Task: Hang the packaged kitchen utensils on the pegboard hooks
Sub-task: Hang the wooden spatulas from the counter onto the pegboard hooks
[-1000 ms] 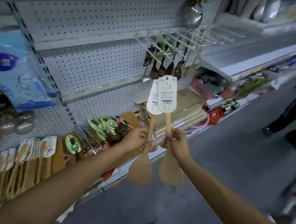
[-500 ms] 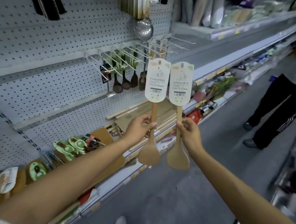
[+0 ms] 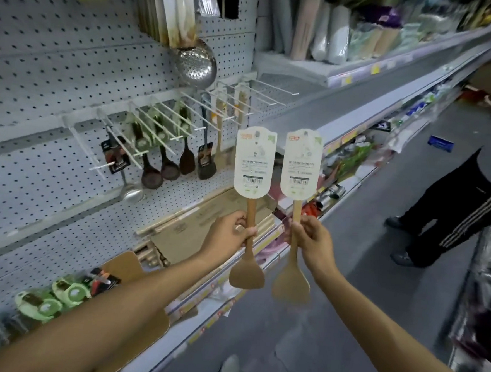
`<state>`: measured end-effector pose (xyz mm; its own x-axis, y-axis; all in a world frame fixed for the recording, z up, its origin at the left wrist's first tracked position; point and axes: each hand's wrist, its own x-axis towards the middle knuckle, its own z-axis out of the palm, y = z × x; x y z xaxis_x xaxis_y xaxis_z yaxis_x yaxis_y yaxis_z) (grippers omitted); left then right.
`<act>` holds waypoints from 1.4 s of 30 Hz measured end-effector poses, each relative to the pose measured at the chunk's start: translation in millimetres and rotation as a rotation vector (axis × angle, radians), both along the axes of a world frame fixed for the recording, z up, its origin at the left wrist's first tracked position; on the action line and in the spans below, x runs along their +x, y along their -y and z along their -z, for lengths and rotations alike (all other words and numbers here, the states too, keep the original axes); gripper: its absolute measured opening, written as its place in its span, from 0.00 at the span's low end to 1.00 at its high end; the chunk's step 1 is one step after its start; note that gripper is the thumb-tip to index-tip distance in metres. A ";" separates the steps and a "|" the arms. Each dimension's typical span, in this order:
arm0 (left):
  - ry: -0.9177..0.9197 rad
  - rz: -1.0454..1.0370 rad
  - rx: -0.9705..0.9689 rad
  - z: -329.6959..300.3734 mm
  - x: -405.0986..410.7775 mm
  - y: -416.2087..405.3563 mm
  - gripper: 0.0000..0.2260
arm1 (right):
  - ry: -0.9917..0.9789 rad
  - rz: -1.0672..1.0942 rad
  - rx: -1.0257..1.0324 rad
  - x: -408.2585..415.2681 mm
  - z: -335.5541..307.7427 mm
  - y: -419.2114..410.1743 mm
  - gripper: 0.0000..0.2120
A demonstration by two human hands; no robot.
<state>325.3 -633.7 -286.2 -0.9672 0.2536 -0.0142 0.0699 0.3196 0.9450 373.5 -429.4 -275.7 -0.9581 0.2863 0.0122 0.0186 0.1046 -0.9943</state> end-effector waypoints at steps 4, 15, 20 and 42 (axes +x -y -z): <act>-0.011 0.009 -0.009 -0.5 -52.7 -29.3 0.03 | -0.006 -0.056 0.010 -52.4 -6.6 -32.7 0.06; 0.002 -0.103 0.010 8.2 -153.6 -77.4 0.05 | 0.073 -0.187 0.217 -185.1 -1.4 -100.6 0.14; -0.011 -0.200 0.009 24.2 -198.1 -111.5 0.04 | 0.097 -0.299 0.170 -267.2 11.6 -141.3 0.06; 0.006 -0.485 -0.043 29.2 -254.6 -198.2 0.04 | 0.174 -0.717 0.238 -427.4 49.2 -199.8 0.11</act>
<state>70.7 -435.5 -315.4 -0.9736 -0.2274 -0.0204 -0.1018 0.3527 0.9302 -54.0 -229.6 -324.9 -0.9018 -0.3963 -0.1722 0.0196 0.3605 -0.9325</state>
